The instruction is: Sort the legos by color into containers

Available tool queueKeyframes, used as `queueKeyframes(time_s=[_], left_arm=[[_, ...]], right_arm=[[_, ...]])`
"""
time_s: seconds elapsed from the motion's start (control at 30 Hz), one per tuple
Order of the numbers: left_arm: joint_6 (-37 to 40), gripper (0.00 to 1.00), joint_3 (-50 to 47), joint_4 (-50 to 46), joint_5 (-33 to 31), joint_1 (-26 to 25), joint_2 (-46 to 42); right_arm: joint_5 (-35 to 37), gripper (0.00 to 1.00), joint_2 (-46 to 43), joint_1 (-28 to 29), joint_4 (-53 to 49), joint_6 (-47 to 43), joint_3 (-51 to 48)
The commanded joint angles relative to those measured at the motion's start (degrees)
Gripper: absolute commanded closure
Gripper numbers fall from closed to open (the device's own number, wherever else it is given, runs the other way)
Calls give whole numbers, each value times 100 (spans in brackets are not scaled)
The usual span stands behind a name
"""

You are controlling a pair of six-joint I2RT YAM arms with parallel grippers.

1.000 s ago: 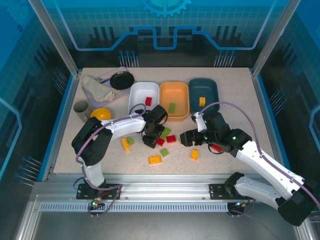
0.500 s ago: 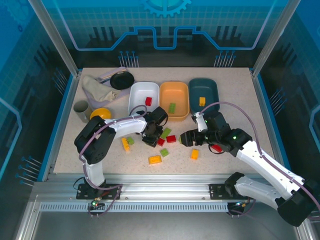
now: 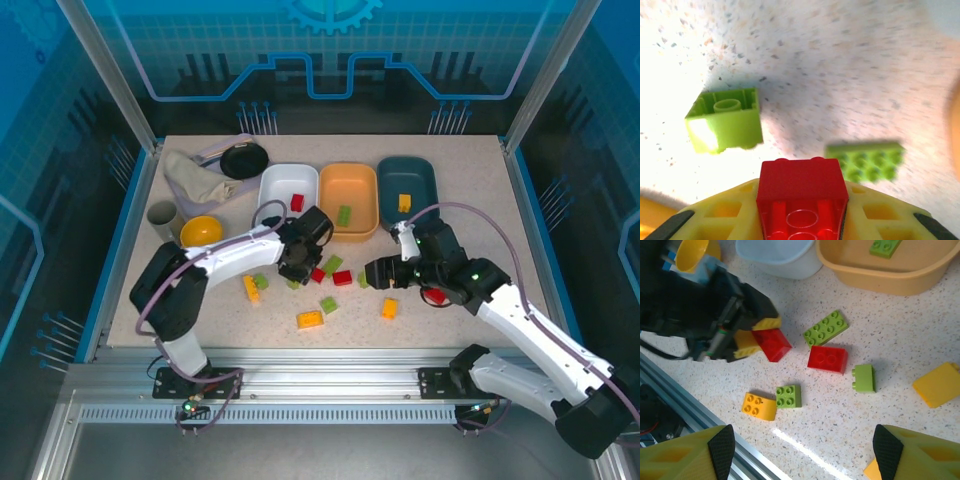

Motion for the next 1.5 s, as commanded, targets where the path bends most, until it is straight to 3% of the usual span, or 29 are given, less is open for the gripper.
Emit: queueKeyframes(time_s=[0.0,0.23,0.4,0.6,0.8,1.03,1.27,1.47], left_arm=[[655,68,588,-766,-657,70,-502],[2500,68,1680,-1213,-833,1025,-160],[4111,68,3151,-1895,-989,1686,960],[5106,68,4257,-2194,-1128,1933,2277],[5494,65,4928,-2271,-1145,2032,3178],[5718,58,5170,-2368,-1187,2076,3640],[5832,34,5176,-2317,-1077,2067,3538],[5846,24,5236,-2220,-899,1988,2875]], right_arm=[[-64,24,-73,-208,103,219,271],[-298,25,403,-394,651,419,757],[-263,24,907,-432,857,551,1124],[-97,24,1503,-506,678,725,1585],[-128,25,1862,-507,465,710,1744],[-157,25,1998,-511,348,684,1663],[47,25,2018,-507,152,496,1576],[1130,25,1989,-508,-684,853,1546]])
